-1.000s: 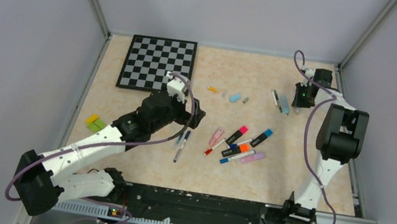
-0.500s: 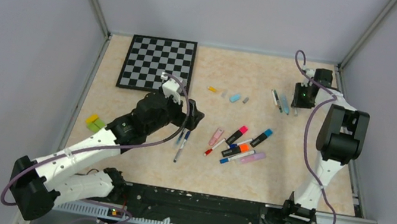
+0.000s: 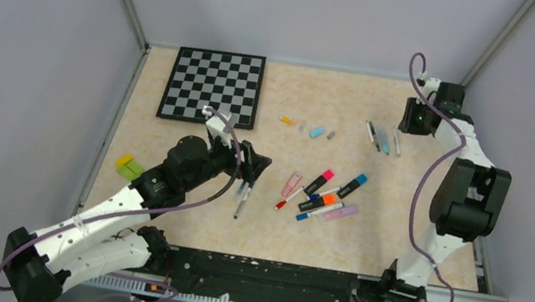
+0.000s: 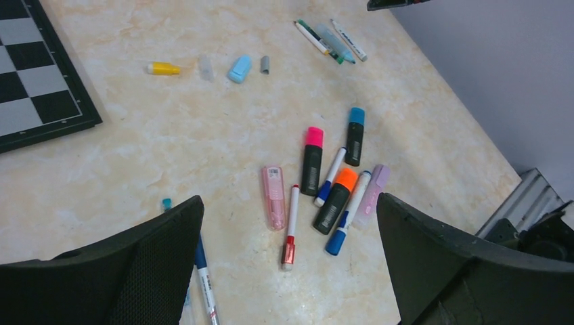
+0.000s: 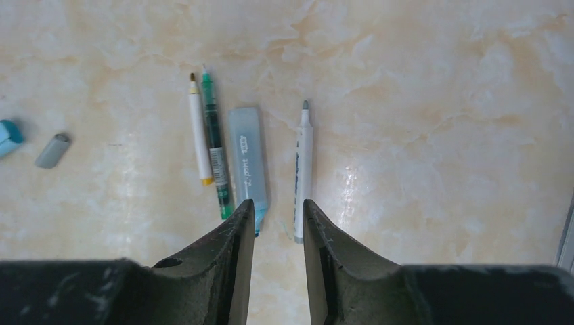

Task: Open the pen caps
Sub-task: Place the pen at the center of the board, then pick up the pen from the center of the board.

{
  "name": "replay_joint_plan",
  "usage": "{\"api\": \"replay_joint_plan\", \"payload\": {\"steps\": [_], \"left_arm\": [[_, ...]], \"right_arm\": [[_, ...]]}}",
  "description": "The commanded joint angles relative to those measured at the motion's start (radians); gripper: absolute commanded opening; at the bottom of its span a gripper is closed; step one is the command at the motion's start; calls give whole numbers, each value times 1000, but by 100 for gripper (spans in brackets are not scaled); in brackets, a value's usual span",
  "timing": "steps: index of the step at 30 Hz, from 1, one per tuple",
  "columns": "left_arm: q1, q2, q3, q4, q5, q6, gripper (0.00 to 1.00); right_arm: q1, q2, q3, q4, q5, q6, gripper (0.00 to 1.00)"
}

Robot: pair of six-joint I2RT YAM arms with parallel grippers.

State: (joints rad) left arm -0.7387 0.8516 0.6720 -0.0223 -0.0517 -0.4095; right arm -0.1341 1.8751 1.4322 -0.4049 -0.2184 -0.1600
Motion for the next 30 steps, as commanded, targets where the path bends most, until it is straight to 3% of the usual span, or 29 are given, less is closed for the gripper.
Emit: {"api": "replay_joint_plan", "payload": {"steps": [1, 4, 10, 16, 23, 30], "left_arm": [[9, -57, -57, 122, 110, -35, 99], [10, -48, -59, 81, 150, -58, 99], [10, 25, -30, -107, 136, -71, 99], [9, 81, -26, -224, 85, -69, 99], [10, 213, 25, -324, -86, -64, 96], [10, 477, 148, -373, -134, -24, 80]], "right_arm": [[-22, -144, -56, -26, -122, 2, 32], [-36, -233, -124, -67, -272, -38, 33], [-62, -455, -312, -144, -712, -115, 32], [-62, -644, -519, -53, -936, -69, 27], [-64, -841, -723, 181, -977, 49, 25], [-65, -857, -749, 193, -952, 43, 23]]}}
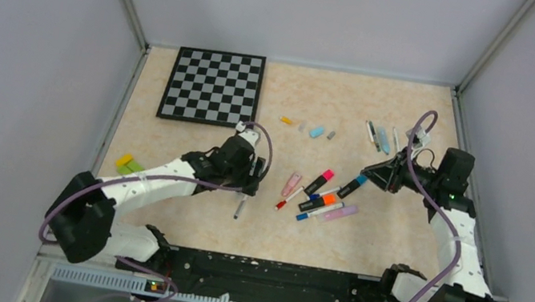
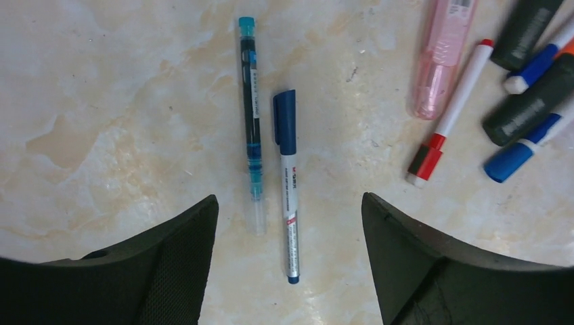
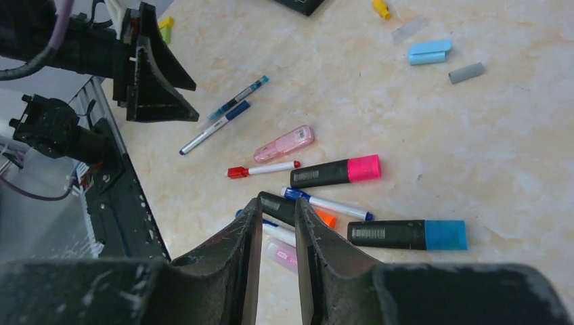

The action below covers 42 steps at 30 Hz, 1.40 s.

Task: Open the pen caps
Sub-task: Pick up the pen from the center of the board.

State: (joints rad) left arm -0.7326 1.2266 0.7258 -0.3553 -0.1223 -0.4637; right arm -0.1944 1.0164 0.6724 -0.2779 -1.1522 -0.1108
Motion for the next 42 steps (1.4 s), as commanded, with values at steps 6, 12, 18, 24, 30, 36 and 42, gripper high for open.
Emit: {"api": "replay_joint_plan", "payload": {"steps": [6, 12, 18, 24, 30, 36, 42], "left_arm": [[12, 260, 190, -62, -119, 80, 64], [46, 274, 173, -38, -86, 87, 50], [76, 267, 129, -10, -38, 102, 40], [78, 292, 125, 10, 13, 113, 36], [79, 313, 126, 28, 36, 114, 36], [78, 366, 126, 23, 3, 108, 31], [78, 388, 124, 21, -19, 106, 20]], "right_arm": [[-5, 19, 32, 5, 13, -65, 23], [-13, 16, 33, -16, 32, -87, 23], [-20, 23, 29, -10, 29, -82, 23], [-20, 27, 29, -9, 32, -82, 23], [-20, 33, 28, -11, 36, -85, 23], [-20, 34, 27, -12, 36, -87, 23], [-20, 36, 28, -13, 38, -88, 23]]}}
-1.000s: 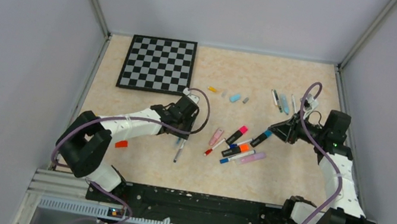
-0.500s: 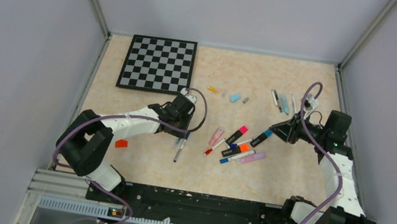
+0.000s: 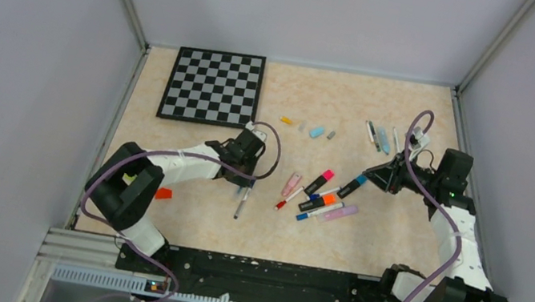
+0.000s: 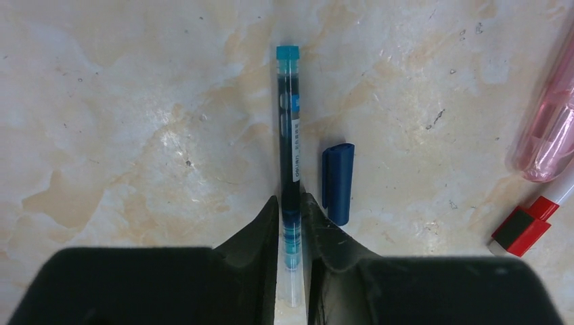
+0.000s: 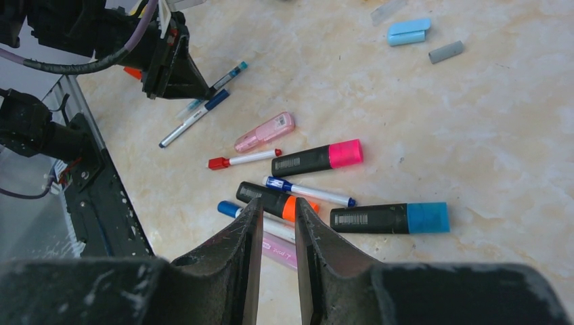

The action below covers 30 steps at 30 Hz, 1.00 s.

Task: Open the pen caps
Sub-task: Pick up the pen from the center of the board.

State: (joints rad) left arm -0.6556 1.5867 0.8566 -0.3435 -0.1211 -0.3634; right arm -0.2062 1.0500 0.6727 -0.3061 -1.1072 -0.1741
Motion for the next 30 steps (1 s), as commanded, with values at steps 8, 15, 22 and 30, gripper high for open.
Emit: {"api": "replay_joint_plan", "payload": {"steps": [8, 15, 22, 30], "left_arm": [[2, 33, 15, 1, -84, 34, 0], [2, -143, 52, 13, -1, 69, 0], [2, -269, 8, 120, 417, -11, 0], [-27, -222, -139, 580, 844, -309, 0]], "right_arm": [[-9, 4, 28, 3, -11, -46, 23], [-6, 27, 60, -137, -118, -304, 33], [93, 107, 172, -813, -164, -1411, 56], [149, 198, 259, -1196, -155, -2089, 62]]}}
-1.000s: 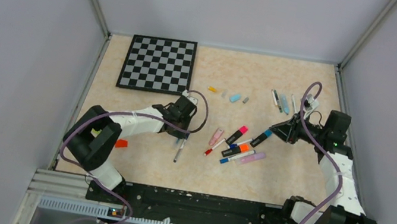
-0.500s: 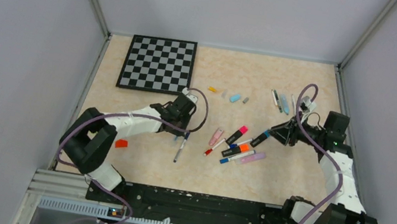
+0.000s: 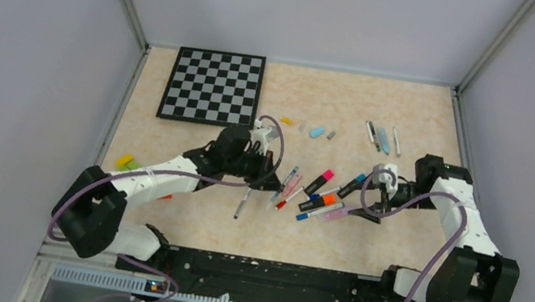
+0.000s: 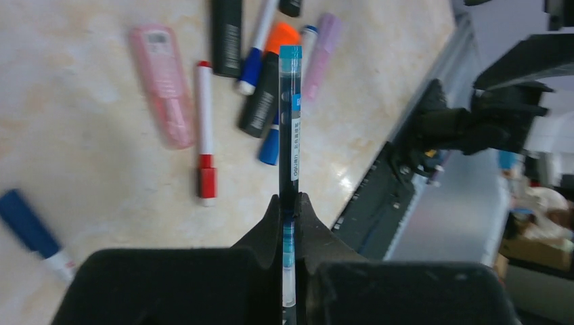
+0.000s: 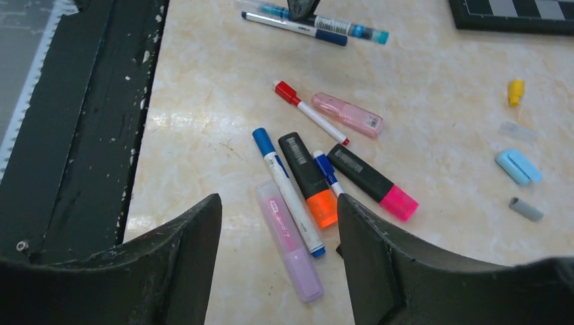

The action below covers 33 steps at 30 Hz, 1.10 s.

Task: Open the pen caps
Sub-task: Pick up the pen from the center of the board.

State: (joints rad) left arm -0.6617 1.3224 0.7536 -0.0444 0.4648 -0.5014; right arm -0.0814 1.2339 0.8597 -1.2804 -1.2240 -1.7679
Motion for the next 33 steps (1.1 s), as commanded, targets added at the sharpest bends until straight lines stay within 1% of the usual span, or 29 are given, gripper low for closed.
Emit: {"api": "replay_joint_plan", "payload": {"steps": [1, 3, 4, 6, 9, 11, 14, 19, 25, 30, 33], "left_arm": [[-30, 64, -34, 309, 286, -196, 0], [-52, 117, -19, 354, 332, -244, 0], [-64, 146, -11, 373, 348, -265, 0], [-90, 205, 7, 410, 372, -299, 0], [-129, 275, 41, 430, 389, -328, 0], [-146, 308, 56, 449, 399, -347, 0], [-170, 340, 72, 477, 407, -369, 0], [-193, 372, 81, 531, 425, -403, 0], [-212, 402, 98, 563, 433, -428, 0], [-220, 414, 105, 589, 433, -447, 0], [-222, 417, 106, 597, 430, -453, 0]], "right_arm": [[39, 12, 79, -218, -24, -515, 62], [87, 1, 99, -181, 11, -495, 61], [119, -8, 108, -148, 26, -456, 61], [185, -38, 114, -37, 74, -340, 61], [313, -94, 86, 172, 206, -150, 60], [364, -108, 71, 241, 273, -108, 59], [405, -90, 65, 236, 323, -139, 56], [474, -90, 3, 283, 425, -155, 52], [532, -77, -34, 310, 470, -156, 41], [578, -71, -72, 331, 510, -162, 36], [592, -71, -83, 335, 507, -163, 31]]}}
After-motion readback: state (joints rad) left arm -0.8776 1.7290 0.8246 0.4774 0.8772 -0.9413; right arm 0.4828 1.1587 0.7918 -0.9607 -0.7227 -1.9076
